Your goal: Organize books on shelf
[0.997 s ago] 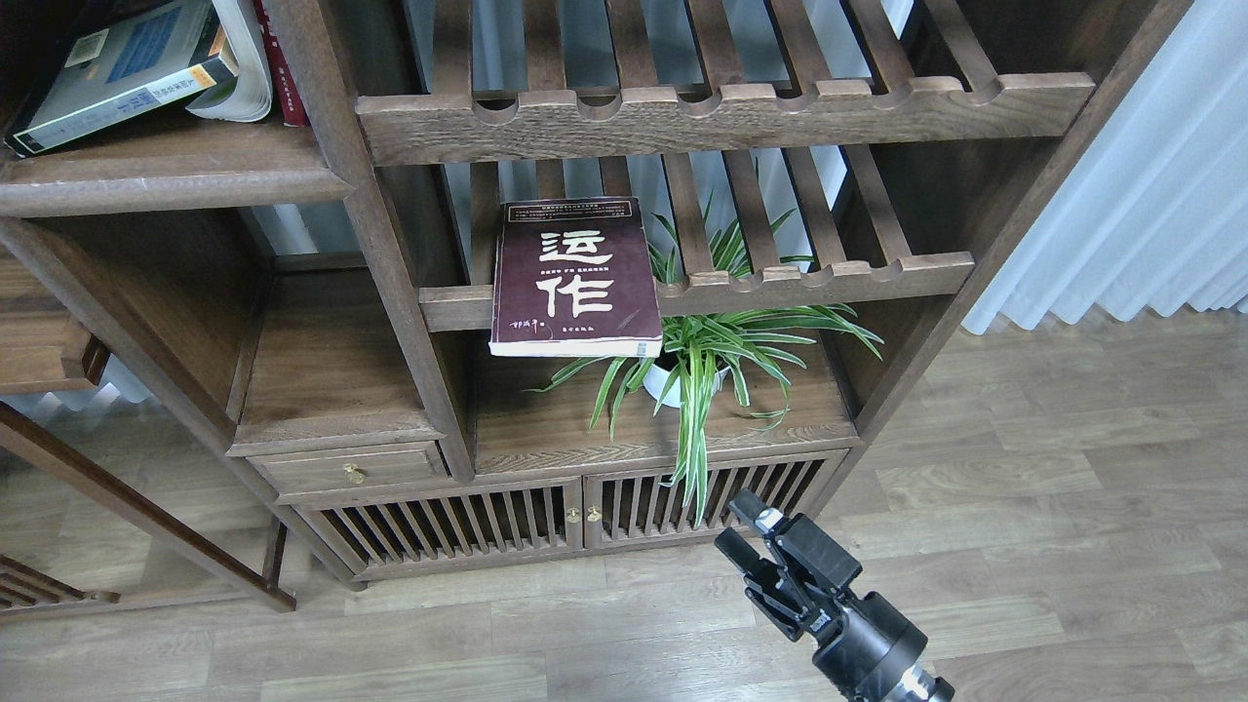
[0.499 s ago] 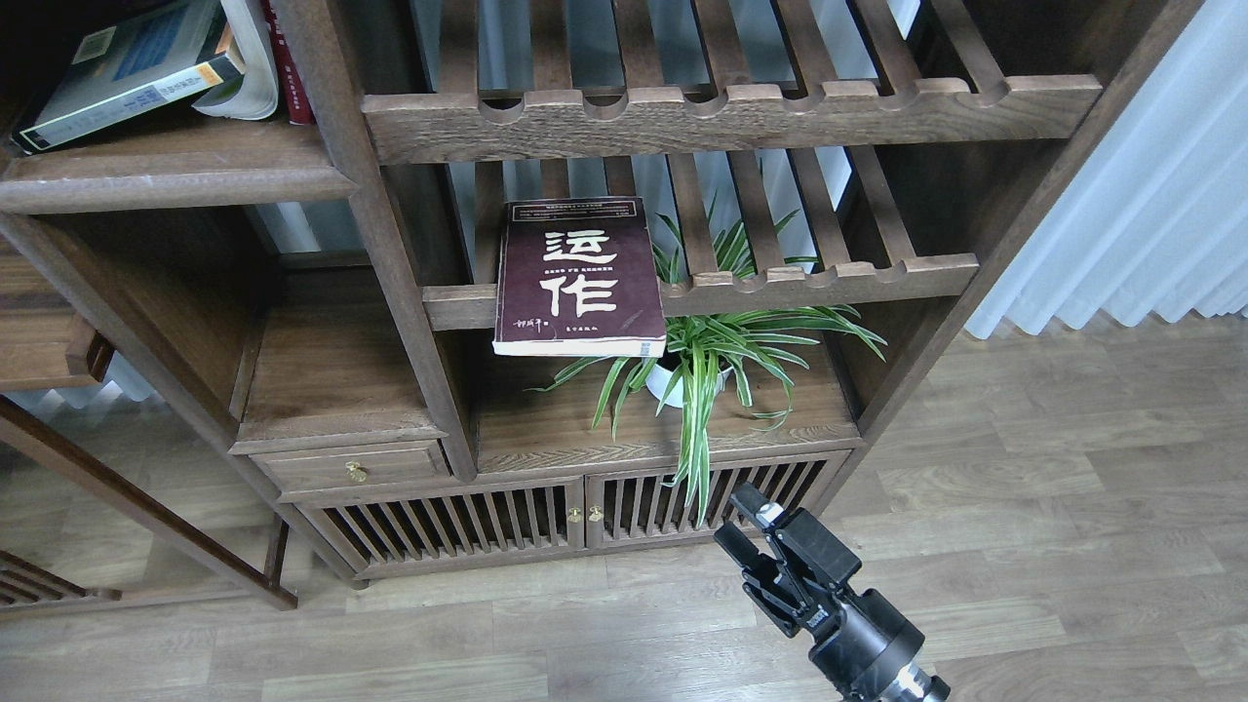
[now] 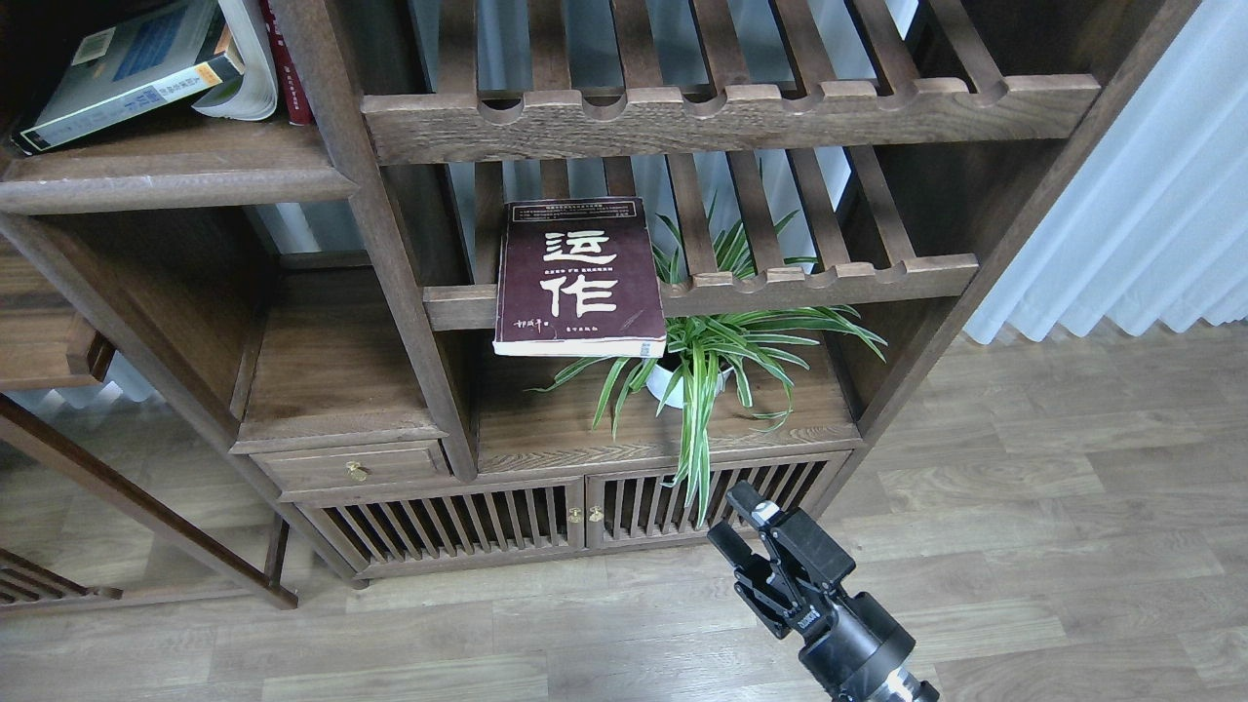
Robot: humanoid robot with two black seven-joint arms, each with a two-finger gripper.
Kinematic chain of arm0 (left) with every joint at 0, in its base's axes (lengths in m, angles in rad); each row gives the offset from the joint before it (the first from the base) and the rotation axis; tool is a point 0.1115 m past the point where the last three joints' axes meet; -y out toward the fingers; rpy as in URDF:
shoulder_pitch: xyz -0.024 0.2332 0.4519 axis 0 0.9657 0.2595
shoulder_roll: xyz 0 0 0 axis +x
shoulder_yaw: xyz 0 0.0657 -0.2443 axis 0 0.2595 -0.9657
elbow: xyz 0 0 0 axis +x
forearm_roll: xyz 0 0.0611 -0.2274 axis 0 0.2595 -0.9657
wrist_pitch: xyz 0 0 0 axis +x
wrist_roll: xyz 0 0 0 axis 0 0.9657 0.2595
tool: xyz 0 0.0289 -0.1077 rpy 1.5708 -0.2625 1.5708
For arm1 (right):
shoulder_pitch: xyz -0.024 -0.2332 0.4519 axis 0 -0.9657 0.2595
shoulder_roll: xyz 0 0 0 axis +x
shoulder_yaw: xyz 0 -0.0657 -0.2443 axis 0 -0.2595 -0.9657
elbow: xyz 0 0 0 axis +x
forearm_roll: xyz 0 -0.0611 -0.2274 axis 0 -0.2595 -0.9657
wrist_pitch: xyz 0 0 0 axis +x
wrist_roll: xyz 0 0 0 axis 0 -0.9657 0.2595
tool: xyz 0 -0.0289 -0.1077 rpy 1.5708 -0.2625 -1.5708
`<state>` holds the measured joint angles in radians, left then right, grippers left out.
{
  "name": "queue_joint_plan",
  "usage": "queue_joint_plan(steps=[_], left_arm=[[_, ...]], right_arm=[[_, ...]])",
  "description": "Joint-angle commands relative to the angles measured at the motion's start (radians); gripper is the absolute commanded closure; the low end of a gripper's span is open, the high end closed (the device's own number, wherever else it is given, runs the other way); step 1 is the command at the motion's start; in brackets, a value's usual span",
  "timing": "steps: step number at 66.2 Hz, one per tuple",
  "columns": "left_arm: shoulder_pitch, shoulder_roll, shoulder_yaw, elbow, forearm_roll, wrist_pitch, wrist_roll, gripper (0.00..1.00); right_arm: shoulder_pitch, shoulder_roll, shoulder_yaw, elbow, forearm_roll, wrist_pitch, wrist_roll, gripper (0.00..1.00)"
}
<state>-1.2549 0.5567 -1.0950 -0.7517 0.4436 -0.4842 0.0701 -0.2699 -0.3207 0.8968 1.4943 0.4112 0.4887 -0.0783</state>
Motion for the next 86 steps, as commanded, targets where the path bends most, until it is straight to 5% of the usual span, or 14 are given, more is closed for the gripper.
queue_joint_plan(steps=[1,14,20,38,53,65,86], left_arm=[[0.009,-0.003,0.000,0.008,0.000,-0.001,-0.003,0.83],[0.022,-0.001,0.001,-0.008,-0.003,-0.004,0.002,0.55],[0.038,0.005,0.001,-0.035,-0.003,-0.004,0.013,0.33],[0.155,0.111,-0.014,-0.230,-0.009,-0.004,0.016,0.02],[0.264,0.299,-0.023,-0.405,-0.141,-0.004,0.022,0.01],[0.351,0.462,-0.023,-0.578,-0.423,-0.004,0.097,0.01],[0.534,0.416,0.003,-0.632,-0.520,-0.004,0.123,0.01]], right_arm=[[0.000,0.000,0.001,0.001,0.000,0.000,0.000,0.17],[-0.003,0.000,0.001,0.001,0.000,0.000,0.000,0.17],[-0.006,0.000,-0.001,0.001,0.000,0.000,0.000,0.16],[-0.005,0.002,-0.002,0.001,-0.003,0.000,0.000,0.16],[-0.011,0.000,-0.004,0.003,-0.005,0.000,0.000,0.16],[-0.009,0.000,-0.044,0.003,-0.009,0.000,0.000,0.16],[0.020,0.045,-0.091,-0.002,-0.012,0.000,-0.001,0.16]])
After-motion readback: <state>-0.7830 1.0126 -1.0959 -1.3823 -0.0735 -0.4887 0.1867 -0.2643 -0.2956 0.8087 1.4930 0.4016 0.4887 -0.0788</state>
